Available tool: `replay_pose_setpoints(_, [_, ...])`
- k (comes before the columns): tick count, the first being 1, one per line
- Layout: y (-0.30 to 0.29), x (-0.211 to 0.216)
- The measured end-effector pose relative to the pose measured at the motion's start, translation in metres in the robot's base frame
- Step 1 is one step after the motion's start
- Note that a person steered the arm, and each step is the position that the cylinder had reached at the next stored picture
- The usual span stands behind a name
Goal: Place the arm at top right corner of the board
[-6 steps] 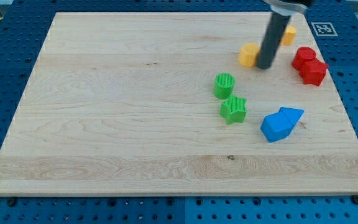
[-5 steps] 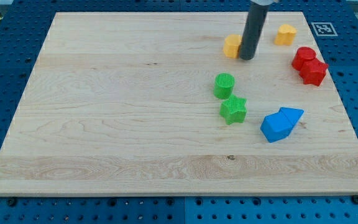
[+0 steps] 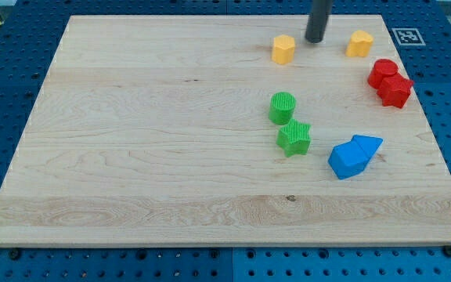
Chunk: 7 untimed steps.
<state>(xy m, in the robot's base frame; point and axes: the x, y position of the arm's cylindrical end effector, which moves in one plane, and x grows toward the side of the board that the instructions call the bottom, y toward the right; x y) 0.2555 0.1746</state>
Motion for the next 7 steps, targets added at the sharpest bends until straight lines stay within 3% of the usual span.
replay_pose_setpoints(2, [0.019, -0.017])
replay_pose_setpoints(7, [0.142, -0.037])
